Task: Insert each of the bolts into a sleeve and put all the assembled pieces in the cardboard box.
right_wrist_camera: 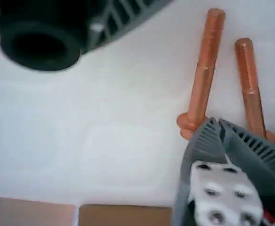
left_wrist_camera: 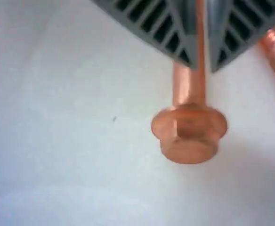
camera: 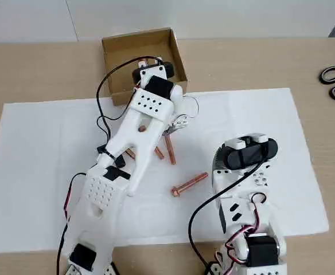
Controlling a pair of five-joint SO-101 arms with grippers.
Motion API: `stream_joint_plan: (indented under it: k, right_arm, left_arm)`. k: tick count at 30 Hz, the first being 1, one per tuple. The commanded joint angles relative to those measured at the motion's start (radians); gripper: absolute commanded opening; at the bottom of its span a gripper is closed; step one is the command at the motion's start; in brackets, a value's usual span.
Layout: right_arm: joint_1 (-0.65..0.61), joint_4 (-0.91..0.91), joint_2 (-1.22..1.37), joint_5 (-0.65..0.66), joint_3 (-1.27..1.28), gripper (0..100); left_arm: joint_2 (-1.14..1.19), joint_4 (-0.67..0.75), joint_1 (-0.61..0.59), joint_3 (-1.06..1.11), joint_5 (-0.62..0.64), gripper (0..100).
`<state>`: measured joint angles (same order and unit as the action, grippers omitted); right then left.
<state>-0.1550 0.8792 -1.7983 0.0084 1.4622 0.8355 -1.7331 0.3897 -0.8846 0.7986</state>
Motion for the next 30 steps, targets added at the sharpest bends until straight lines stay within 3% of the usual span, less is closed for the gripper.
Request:
stream_joint_plan:
  k: [1,7,30]
  right_arm:
    - [-0.005,0.001,-0.013,-0.008,-0.009,0.4]
    - [-0.005,0.001,-0.013,-0.008,-0.009,0.4]
    - [-0.005,-0.001,-0.013,-0.008,-0.008,0.4]
  left_arm:
    - [-0.008,-0.011,0.006,-0.041,0.046,5]
    - [-0.009,-0.017,0.006,-0.035,0.084,19]
    - [-0.002,-0.012,0.000,0.081,0.081,19]
